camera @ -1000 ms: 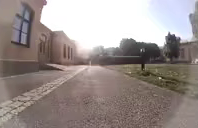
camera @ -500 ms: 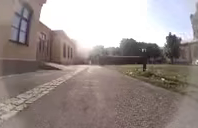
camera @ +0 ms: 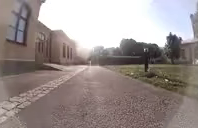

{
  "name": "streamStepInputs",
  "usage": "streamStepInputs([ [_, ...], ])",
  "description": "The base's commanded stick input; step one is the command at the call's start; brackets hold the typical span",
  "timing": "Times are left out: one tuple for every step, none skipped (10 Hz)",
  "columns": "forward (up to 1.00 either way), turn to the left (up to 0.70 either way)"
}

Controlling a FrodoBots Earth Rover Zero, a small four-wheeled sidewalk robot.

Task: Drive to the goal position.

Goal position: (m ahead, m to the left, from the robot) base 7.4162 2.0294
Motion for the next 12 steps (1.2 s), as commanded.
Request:
streamStepInputs([
  [0.44,0.02],
  [0.44,0.02],
  [0.44,0.02],
  [0.44,0.02],
  [0.44,0.02],
  [0.44,0.02],
  [0.44,0.02],
  [0.44,0.02],
  [0.44,0.02],
  [0.44,0.02],
  [0.44,0.02],
  [0.44,0.02],
])
